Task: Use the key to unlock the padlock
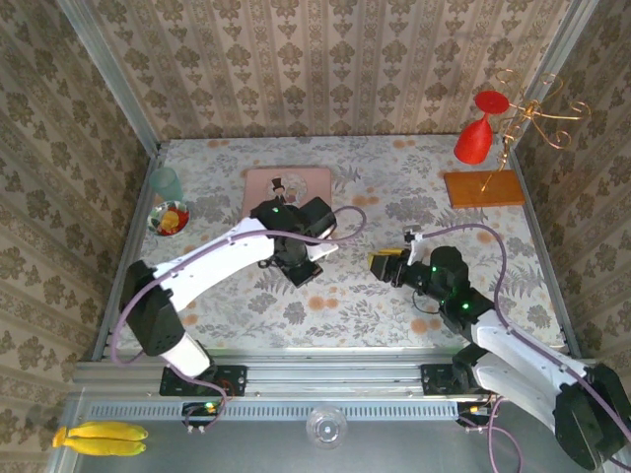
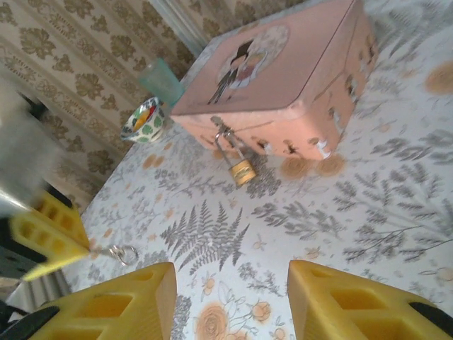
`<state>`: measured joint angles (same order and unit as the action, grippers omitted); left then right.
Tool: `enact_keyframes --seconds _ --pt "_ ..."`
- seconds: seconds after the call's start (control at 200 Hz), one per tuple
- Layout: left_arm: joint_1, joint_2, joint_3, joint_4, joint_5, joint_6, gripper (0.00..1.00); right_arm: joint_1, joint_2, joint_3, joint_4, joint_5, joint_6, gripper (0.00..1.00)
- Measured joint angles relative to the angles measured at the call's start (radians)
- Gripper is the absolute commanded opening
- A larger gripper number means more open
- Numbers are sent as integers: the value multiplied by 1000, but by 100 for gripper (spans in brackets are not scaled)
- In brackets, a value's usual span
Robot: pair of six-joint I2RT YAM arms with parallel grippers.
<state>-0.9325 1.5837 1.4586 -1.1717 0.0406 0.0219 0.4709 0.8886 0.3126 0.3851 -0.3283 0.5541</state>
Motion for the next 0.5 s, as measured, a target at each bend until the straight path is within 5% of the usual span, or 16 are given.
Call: enact_keyframes --seconds 0.5 --pt "24 -55 86 58 233 24 0 97 257 7 401 -233 100 46"
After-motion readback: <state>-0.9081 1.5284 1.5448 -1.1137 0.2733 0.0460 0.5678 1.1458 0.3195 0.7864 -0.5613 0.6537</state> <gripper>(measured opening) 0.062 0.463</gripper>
